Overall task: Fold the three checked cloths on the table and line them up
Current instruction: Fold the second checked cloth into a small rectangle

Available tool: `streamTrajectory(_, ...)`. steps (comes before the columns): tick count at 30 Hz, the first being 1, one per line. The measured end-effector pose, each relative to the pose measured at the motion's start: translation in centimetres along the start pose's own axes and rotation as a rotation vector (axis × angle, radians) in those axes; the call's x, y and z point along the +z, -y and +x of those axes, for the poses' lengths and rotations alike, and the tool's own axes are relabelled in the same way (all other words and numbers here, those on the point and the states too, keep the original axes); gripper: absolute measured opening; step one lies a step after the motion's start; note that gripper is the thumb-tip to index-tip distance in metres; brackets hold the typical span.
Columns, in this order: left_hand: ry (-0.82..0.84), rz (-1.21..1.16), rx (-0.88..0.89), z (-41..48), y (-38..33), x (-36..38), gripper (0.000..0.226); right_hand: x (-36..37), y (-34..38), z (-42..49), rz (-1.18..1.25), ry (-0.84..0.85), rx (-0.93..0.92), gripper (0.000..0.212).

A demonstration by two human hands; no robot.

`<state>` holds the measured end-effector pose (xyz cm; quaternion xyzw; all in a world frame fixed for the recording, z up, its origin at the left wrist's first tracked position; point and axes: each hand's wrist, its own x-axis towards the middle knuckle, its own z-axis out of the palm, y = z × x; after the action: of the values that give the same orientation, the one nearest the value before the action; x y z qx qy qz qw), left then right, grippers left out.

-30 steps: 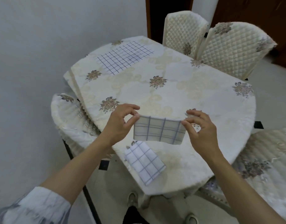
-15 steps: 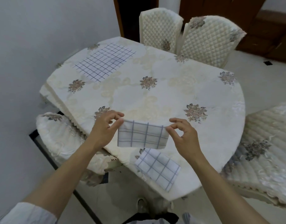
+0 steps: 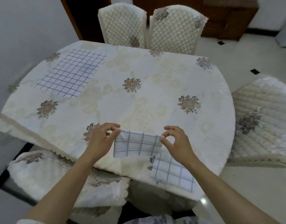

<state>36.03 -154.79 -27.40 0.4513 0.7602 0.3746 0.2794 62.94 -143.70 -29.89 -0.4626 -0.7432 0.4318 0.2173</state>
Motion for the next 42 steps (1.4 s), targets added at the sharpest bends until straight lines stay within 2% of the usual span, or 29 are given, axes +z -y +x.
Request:
streamTrajectory(4,0.13,0.026,0.101,1.9,2.5,-1.7,0.018,3.1,0.9,-1.2,-0.015,-0.12,0.135,0.01)
streamTrajectory(9,0.269,0.037,0.144,2.7,5.4,-3.4,0.027,6.4,2.5,-3.6,-0.029,-0.226,0.248,0.011)
streamTrajectory(15,0.421,0.076,0.199,3.2,7.7,-3.6,0.03,8.8,2.3,-6.4,-0.058,-0.218,0.318,0.014)
streamTrajectory(20,0.432,0.212,0.238,4.7,9.9,-2.7,0.026,10.7,1.0,-5.2,-0.087,-0.24,0.351,0.015)
streamTrajectory(27,0.324,0.324,0.231,6.2,11.5,-1.4,0.02,13.0,-1.2,-2.8,-0.243,-0.22,0.356,0.016)
streamTrajectory(33,0.3,0.363,0.197,6.4,12.8,-0.4,0.022,13.4,-2.4,-1.7,-0.3,-0.221,0.372,0.012)
streamTrajectory(37,0.307,0.413,0.171,6.3,12.7,0.5,0.015,13.1,-3.3,-0.9,-0.356,-0.216,0.396,0.01)
streamTrajectory(42,0.294,0.484,0.173,6.6,13.3,1.4,0.013,12.5,-3.2,-0.6,-0.394,-0.186,0.348,0.007)
